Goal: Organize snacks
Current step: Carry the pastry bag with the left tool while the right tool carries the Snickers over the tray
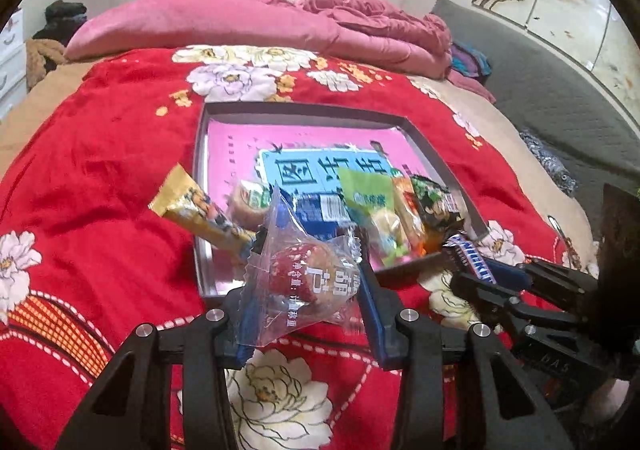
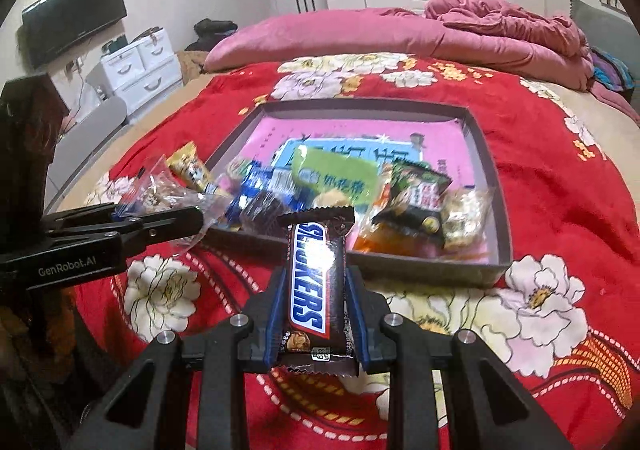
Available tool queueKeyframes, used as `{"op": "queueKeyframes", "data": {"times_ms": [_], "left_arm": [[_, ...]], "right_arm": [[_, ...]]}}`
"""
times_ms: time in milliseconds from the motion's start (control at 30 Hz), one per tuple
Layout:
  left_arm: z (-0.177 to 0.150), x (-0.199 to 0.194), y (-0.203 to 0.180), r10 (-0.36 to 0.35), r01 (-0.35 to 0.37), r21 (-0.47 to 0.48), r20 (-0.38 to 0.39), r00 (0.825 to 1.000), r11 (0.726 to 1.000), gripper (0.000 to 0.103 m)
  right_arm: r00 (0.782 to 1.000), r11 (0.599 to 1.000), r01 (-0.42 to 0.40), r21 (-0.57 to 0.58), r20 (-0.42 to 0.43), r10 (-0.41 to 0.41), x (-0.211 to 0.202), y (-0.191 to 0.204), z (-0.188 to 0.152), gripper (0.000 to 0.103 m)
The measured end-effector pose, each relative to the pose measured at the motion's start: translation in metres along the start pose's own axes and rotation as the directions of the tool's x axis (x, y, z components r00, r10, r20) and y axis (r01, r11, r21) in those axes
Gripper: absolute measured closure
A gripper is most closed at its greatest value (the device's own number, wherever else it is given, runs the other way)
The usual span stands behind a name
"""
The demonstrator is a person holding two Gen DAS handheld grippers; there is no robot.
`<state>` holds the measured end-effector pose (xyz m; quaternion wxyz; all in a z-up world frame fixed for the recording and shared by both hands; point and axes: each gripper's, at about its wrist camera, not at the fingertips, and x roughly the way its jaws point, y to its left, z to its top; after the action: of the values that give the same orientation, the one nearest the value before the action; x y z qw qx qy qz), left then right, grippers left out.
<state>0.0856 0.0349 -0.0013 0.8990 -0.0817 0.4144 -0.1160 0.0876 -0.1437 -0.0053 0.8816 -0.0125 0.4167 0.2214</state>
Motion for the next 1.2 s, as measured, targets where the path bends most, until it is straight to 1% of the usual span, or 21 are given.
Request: {"op": "queueKeyframes", "data": {"times_ms": [233, 467, 867, 1200], "left_arm": [[0.004, 0.004, 0.005, 0.007, -0.007, -0.005, 0.004, 1.0, 1.0, 0.058], [0.014, 0.017, 0.01, 0.017, -0.017, -0.019, 0.008, 1.0, 1.0, 0.058], [0.02, 0.034, 0.013, 0.03, -0.03, -0.023, 0.004, 1.0, 0.999, 0.058], [0.02, 0.042, 0.011, 0.036, -0.036, -0.014, -0.001, 0.999, 0.999, 0.058]], "right_arm": [[0.999, 0.999, 0.015, 0.039, 0.035, -0.017, -0.004, -0.012, 0.013, 0.074], [0.999, 0.999, 0.016, 0.05, 0.05, -0.019, 0.002, -0.016, 0.025, 0.074], [0.997, 0.997, 0.029, 0.066, 0.064, -0.033, 0.017, -0.017, 0.045, 0.074], [0.998, 0.997, 0.024, 0.067, 0.062, -0.029, 0.03, -0.017, 0.049, 0.074]]}}
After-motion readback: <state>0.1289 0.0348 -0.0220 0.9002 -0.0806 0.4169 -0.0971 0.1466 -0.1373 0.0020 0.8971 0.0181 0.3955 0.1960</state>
